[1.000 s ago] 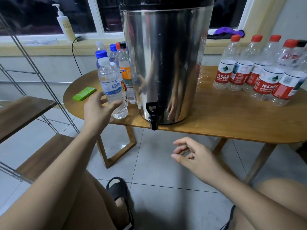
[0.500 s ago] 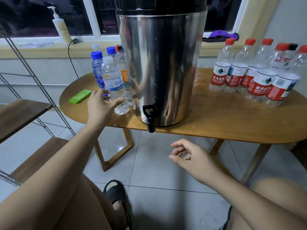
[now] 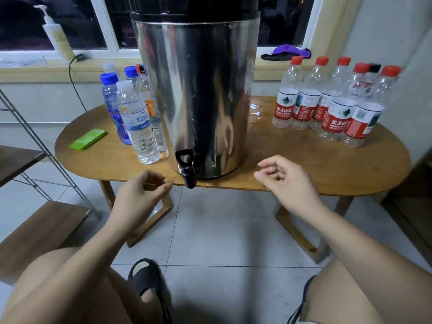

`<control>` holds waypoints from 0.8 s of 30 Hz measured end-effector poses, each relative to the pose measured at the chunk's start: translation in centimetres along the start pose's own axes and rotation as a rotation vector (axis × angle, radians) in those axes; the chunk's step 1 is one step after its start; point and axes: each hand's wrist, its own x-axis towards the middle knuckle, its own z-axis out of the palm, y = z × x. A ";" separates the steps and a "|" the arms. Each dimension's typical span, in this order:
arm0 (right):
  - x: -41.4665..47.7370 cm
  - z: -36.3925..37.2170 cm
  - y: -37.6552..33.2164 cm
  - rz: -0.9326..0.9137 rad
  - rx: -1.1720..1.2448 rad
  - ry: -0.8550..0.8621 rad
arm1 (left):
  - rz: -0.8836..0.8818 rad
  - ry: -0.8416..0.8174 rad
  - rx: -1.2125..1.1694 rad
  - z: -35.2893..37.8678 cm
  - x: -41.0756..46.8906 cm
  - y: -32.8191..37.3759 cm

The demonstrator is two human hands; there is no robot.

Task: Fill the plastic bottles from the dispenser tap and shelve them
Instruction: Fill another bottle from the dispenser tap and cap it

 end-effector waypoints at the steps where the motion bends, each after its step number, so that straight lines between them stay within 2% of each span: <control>1: 0.7 -1.1 0.1 -0.009 -0.023 0.028 | 0.016 -0.021 0.010 0.8 -0.6 0.3; 5: 4.2 -6.4 2.0 0.042 -0.117 0.188 | 0.073 -0.093 0.065 3.9 -1.4 1.1; 11: 9.2 -15.5 6.1 0.137 -0.276 0.628 | 0.115 -0.172 0.115 6.9 -1.6 1.7; 14: 11.0 -18.2 7.4 0.226 -0.277 0.770 | 0.133 -0.226 0.134 7.7 -1.7 2.0; 19: 12.8 -20.0 7.9 0.289 -0.320 0.875 | 0.175 -0.265 0.145 8.5 -1.9 2.3; 24: 14.2 -21.0 8.3 0.383 -0.245 0.728 | 0.167 -0.290 0.143 9.2 -2.2 2.8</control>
